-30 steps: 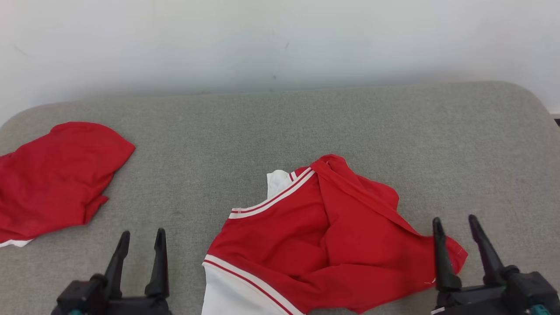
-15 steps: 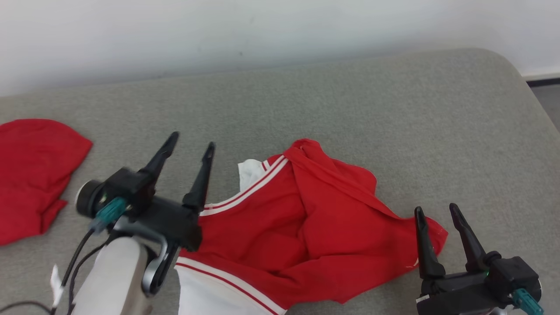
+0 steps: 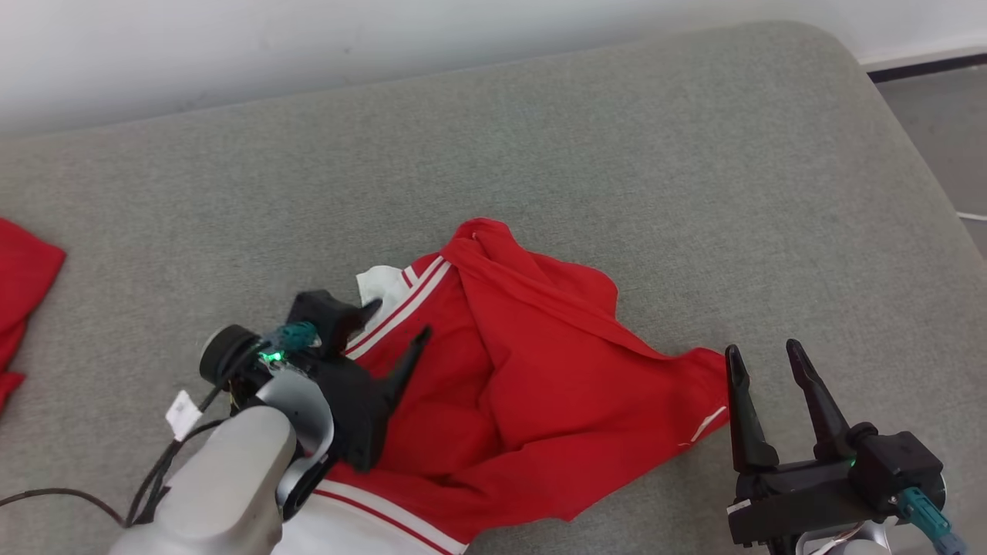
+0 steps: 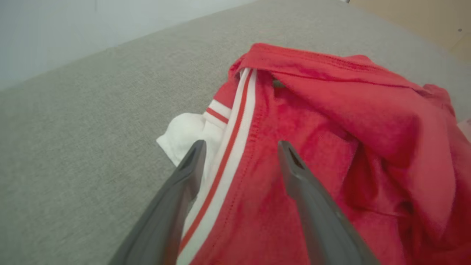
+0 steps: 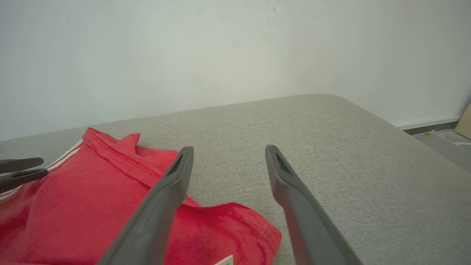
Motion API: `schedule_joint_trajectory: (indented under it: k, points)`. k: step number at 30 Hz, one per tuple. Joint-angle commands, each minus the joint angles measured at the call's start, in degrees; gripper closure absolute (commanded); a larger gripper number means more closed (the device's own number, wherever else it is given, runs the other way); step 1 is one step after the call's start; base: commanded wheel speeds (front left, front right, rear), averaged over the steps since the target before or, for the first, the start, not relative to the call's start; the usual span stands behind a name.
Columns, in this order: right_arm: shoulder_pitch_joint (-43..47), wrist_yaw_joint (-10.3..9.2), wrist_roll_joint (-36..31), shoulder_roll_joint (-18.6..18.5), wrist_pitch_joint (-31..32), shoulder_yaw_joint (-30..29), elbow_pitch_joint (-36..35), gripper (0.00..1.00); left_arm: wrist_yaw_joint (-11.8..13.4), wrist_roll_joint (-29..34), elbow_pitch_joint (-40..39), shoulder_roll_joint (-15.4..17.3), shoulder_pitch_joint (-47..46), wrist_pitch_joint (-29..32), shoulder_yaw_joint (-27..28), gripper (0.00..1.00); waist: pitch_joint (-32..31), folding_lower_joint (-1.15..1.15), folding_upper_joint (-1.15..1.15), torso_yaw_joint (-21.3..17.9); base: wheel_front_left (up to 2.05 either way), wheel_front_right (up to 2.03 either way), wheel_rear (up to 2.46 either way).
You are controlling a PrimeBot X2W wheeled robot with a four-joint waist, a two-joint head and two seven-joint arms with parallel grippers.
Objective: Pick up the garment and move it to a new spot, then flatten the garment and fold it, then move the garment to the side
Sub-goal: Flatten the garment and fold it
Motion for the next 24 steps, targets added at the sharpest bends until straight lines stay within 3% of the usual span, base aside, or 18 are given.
schedule_joint_trajectory:
  k: [1,5,6,7,15,24]
  points:
    - [-0.1,-0.13,0.3,0.2,0.0,0.0,0.2,0.00,0.1,-0.6,0.7,0.5,-0.7,0.4,-1.3,0.00,0.7,-0.01,-0.01,-0.9,0.00,0.00,0.00]
    - [-0.1,-0.13,0.0,0.4,0.0,-0.4,0.2,0.00,0.1,-4.0,3.9,1.2,-2.0,2.5,-5.9,0.01,1.0,-0.01,-0.01,-1.4,0.00,0.00,0.00]
    - [-0.2,-0.13,0.0,0.4,0.0,-0.5,0.2,0.00,0.1,-4.7,4.7,1.3,-2.2,2.4,-6.6,0.68,1.0,-0.01,-0.01,-1.5,0.00,0.00,0.00]
    - [-0.2,-0.13,0.0,0.4,0.0,-0.6,0.1,0.00,0.1,-4.9,5.4,1.5,-2.7,1.9,-7.5,1.00,1.1,-0.01,-0.01,-1.5,0.00,0.00,0.00]
    - [-0.6,-0.13,-1.0,0.3,0.0,-1.7,-0.5,0.00,1.1,-6.8,12.7,2.0,-8.4,-8.6,-4.0,1.00,0.5,-0.01,-0.01,-0.1,0.00,0.00,0.00]
    - [-1.8,-0.13,-1.6,0.2,0.0,-2.0,-0.2,0.00,4.3,-7.3,16.0,4.5,-9.8,-11.5,2.6,1.00,0.0,-0.01,-0.01,0.3,0.00,0.00,0.00]
